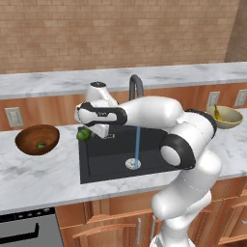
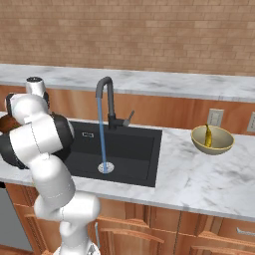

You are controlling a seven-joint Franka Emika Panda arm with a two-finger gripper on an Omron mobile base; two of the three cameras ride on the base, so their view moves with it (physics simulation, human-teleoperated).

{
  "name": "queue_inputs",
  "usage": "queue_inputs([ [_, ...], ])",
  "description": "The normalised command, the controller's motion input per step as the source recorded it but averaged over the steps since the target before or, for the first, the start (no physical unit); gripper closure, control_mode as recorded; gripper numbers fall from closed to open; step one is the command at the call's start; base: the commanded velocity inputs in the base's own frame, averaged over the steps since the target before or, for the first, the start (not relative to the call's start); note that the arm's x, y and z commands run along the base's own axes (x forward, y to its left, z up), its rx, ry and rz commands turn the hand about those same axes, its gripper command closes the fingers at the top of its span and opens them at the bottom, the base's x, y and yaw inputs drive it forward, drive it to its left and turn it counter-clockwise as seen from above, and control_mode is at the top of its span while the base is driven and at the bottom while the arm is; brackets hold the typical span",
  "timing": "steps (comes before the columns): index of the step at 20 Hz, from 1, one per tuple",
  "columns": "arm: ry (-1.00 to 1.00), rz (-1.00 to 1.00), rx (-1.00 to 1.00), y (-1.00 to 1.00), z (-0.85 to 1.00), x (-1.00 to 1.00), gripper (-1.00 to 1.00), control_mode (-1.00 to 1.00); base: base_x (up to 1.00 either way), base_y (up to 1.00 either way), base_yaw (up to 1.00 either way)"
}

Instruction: Pick the avocados from the sink and place them in one bowl. Place the banana in the other bowl. Then turn off the sink faucet.

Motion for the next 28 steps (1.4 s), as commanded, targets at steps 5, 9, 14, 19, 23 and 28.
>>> queue_inputs([
  [5, 0.03, -0.08, 0.04, 0.24, 0.07, 0.25, 1.00, -1.00, 0.00, 0.00, 0.00],
  [9, 0.02, -0.09, 0.04, 0.20, 0.13, 0.22, 1.00, -1.00, 0.00, 0.00, 0.00],
  [14, 0.01, -0.09, 0.03, 0.24, 0.17, 0.14, 1.00, -1.00, 0.00, 0.00, 0.00],
  [19, 0.03, -0.09, 0.00, 0.43, 0.13, 0.06, 1.00, -1.00, 0.00, 0.00, 0.00],
  [23, 0.06, -0.07, 0.00, 0.56, 0.00, 0.00, 1.00, -1.00, 0.00, 0.00, 0.00],
  [28, 0.10, -0.03, 0.00, 0.42, -0.04, 0.11, 1.00, -1.00, 0.00, 0.00, 0.00],
])
